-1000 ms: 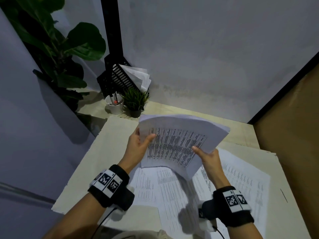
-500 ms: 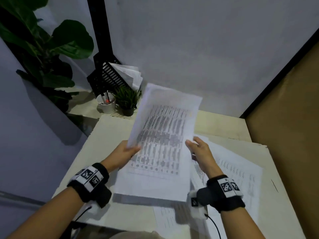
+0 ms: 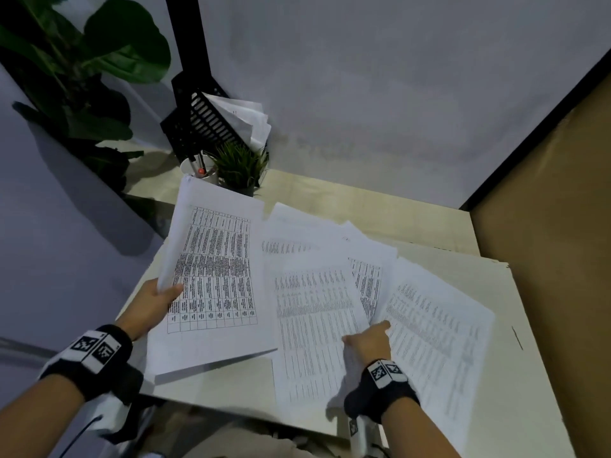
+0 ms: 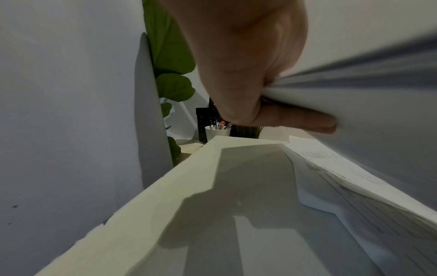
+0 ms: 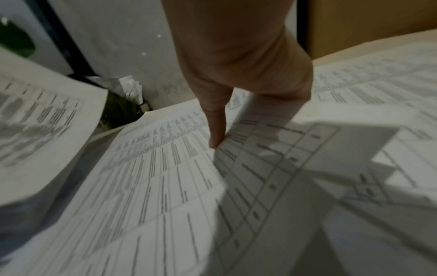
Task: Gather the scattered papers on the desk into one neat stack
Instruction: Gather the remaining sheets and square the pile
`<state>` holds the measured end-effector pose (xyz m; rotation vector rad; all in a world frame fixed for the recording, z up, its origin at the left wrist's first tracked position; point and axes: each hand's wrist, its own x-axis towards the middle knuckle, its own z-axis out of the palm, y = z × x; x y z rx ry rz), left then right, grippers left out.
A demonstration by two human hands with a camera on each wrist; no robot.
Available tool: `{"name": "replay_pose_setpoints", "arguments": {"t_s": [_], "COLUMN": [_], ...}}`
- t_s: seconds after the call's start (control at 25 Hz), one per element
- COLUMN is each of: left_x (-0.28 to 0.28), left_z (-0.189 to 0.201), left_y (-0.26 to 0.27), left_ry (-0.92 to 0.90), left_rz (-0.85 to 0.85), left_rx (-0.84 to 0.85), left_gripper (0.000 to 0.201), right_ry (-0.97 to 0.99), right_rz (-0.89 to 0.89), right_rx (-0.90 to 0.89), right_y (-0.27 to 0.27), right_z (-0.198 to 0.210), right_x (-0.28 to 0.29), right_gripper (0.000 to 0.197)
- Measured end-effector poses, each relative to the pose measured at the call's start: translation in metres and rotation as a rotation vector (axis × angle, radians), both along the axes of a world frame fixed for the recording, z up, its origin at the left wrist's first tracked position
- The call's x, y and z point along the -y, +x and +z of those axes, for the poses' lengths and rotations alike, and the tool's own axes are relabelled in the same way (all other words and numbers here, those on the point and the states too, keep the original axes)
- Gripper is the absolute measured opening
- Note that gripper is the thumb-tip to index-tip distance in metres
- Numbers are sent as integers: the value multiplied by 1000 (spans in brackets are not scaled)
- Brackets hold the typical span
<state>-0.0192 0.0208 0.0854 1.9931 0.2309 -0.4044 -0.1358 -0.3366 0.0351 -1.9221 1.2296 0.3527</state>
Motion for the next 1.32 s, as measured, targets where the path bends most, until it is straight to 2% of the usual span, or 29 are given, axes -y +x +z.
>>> {"name": "replay_pose_setpoints", "arguments": {"t_s": [0.12,0.2,0.28,0.44,0.52,0.6,0.68,0.76,0.84,0.96,1.0,1.12,1.16,1.28,1.32], "left_x": [-7,-12,-17,-23,-7,19,48,73,96,116,119,124,126,133,135], "left_z": [2,0,-1,-7,4,18,33,47,63,80,83,82,83,83,86], "left_y": [-6,-8,-9,-9,-11,-10,-9,-8,-6,-5,-4,4,7,17,20], "left_ry": [15,17,14,7,-73,-175,-277,-343,-361,-414,-457,-618,-608,-573,-568], "left_rz": [31,33,39,15,10,-64,-156,-229,-321,-339,-323,-315,-316,-288,-286], "left_rx": [20,18,19,7,23,20,12,12,52,112,123,138,180,268,291], "left_gripper": [11,14,18,20,19,26,27,23,21,23,28,62,59,22,20], "right_ry": [150,238,188,111,172,289,400,515,591,585,548,466,454,350,320], "right_rz": [-87,13,102,38,4,-2,83,146,135,103,97,113,116,181,185], "right_rx": [95,122,150,365,497,605,615,604,618,681,712,815,843,861,869], "right_y": [-1,-5,-6,-8,-5,-1,5,11,17,25,27,32,34,43,48], "right_z": [-5,2,22,75,98,114,122,122,121,126,127,135,138,147,150], "right_x": [6,14,30,72,76,65,42,18,4,0,1,2,2,6,7], "right_gripper": [60,36,24,29,25,19,17,28,37,33,32,33,34,31,27]}}
